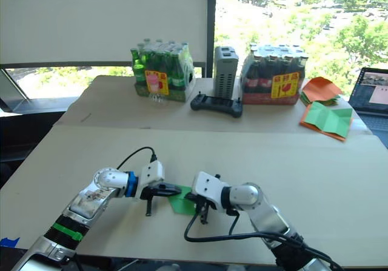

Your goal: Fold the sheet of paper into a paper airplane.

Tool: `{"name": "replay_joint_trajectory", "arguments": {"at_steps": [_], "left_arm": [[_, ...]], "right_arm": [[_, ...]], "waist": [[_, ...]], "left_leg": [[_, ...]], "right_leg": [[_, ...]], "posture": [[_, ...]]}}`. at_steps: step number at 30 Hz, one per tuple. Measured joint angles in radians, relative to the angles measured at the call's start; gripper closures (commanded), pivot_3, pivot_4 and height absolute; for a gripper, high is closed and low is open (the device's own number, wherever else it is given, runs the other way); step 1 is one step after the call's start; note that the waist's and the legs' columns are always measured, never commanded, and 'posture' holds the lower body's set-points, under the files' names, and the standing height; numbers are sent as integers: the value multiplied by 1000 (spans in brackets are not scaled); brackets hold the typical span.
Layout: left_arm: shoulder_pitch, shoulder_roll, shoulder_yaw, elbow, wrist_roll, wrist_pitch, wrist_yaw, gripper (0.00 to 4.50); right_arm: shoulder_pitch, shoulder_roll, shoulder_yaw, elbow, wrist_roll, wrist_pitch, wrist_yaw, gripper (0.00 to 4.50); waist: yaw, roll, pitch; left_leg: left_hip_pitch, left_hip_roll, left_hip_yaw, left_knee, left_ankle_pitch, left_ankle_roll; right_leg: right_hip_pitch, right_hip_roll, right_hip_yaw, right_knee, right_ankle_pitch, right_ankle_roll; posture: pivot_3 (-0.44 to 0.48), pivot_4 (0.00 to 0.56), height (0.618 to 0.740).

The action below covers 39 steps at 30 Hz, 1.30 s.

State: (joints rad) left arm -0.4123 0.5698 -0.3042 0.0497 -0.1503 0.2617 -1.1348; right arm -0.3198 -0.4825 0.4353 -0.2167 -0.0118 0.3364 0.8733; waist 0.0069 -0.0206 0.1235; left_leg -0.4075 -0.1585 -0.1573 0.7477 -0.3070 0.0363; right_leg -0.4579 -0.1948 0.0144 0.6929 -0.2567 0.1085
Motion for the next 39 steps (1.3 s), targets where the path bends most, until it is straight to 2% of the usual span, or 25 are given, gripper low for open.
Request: {"name": "replay_joint_trajectory", "arguments": {"at_steps": [19, 39], "left_arm": [[15, 13, -6, -15, 4, -5, 5, 4500], [15, 13, -13, -11, 6, -21, 4, 4500]], "right_arm": [[30, -61, -14, -28, -5, -1, 8, 4486], [138, -161, -88, -115, 26, 9, 8, 4486]], "waist": [[5, 0, -5], [8, -1, -7]], "left_leg": [[2, 0, 0, 0, 0, 1], [2, 0, 0, 0, -1, 2]], "right_leg": [[2, 0, 0, -1, 0, 0], [3, 0, 0, -3, 0, 0]], "posture": [[0, 150, 675], [0, 150, 675]]}}
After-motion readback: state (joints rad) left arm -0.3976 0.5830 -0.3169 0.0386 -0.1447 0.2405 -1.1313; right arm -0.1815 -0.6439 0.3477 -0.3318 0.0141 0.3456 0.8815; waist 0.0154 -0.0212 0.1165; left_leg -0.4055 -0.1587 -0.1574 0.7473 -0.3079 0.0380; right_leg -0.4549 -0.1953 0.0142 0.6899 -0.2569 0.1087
